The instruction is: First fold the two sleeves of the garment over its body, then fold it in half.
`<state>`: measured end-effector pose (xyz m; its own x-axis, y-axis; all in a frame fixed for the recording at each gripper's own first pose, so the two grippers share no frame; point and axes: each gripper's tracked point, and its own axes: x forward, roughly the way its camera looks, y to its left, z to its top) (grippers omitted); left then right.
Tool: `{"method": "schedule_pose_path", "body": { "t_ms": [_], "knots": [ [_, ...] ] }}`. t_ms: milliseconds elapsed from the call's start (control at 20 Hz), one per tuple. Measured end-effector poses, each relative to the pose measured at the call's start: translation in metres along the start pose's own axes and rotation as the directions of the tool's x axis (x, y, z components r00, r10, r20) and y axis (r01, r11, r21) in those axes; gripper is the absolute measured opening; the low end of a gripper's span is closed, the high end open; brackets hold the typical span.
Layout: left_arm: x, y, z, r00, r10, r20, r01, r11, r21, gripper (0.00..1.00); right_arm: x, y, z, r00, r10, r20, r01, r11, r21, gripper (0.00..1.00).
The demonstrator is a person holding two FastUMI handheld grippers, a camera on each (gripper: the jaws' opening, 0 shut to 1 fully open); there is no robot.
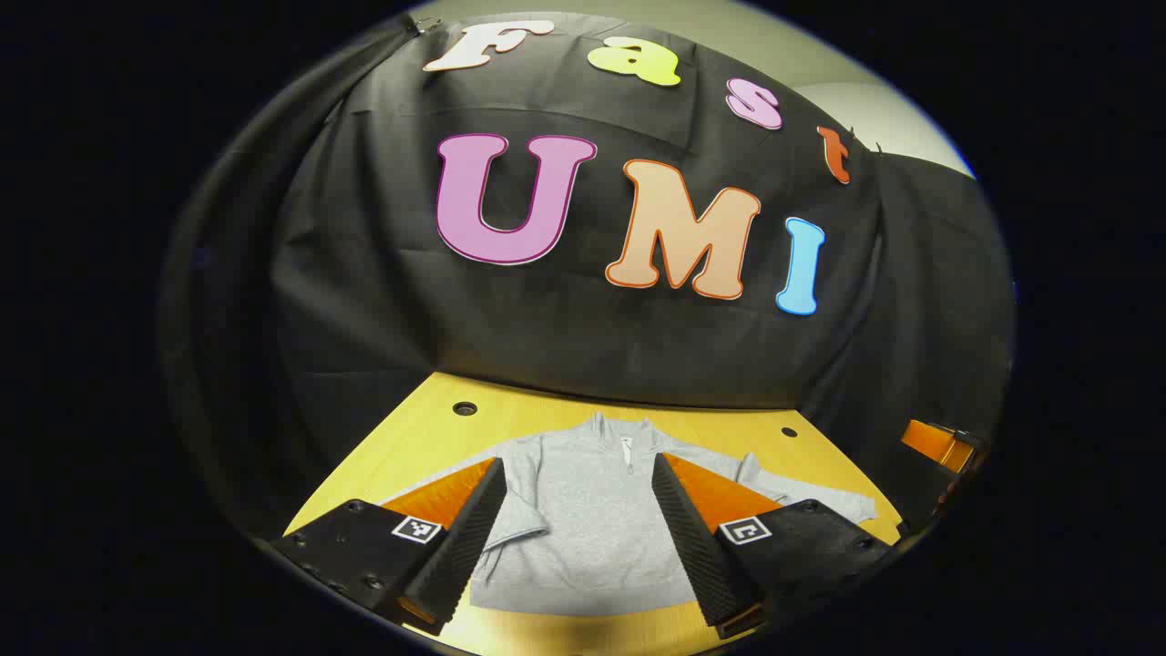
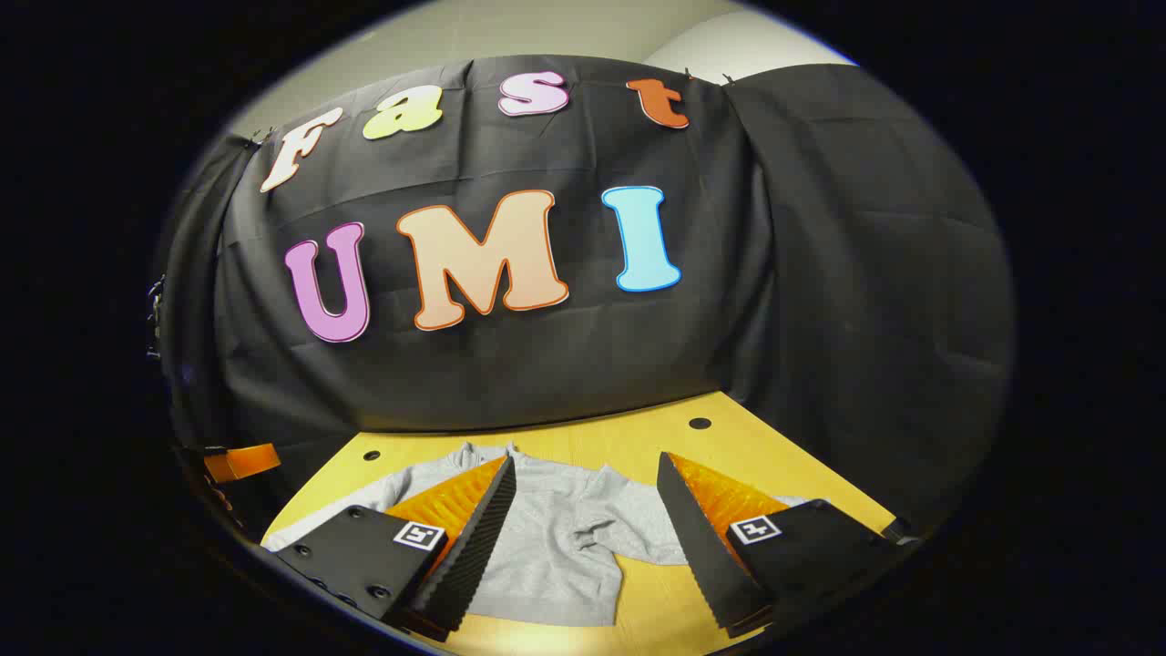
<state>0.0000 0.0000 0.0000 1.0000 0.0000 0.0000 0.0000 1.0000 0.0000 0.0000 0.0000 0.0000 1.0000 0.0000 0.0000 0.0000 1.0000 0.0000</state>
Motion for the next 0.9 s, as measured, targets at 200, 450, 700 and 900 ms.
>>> {"method": "schedule_pose_path", "body": {
  "t_ms": [200,450,700,900],
  "knots": [
    [0.000,0.001,0.000,1.000,0.014,0.004,-0.014,1.000,-0.015,0.94,0.003,-0.010,0.000,1.000,-0.014,0.000,0.014,1.000,0.003,0.97],
    [0.001,0.000,0.000,1.000,0.022,0.006,-0.022,1.000,-0.014,0.94,0.005,-0.015,0.000,1.000,-0.019,0.000,0.019,1.000,0.004,0.98],
    [0.001,-0.001,0.000,0.999,0.033,0.006,-0.032,0.999,-0.017,0.94,0.006,-0.017,-0.003,1.000,-0.014,-0.009,0.014,1.000,0.017,0.98],
    [0.002,-0.001,-0.003,0.999,0.035,-0.003,-0.035,0.999,-0.014,0.94,0.011,-0.036,-0.006,0.999,-0.048,-0.015,0.049,0.998,0.040,0.98]
  ]
}}
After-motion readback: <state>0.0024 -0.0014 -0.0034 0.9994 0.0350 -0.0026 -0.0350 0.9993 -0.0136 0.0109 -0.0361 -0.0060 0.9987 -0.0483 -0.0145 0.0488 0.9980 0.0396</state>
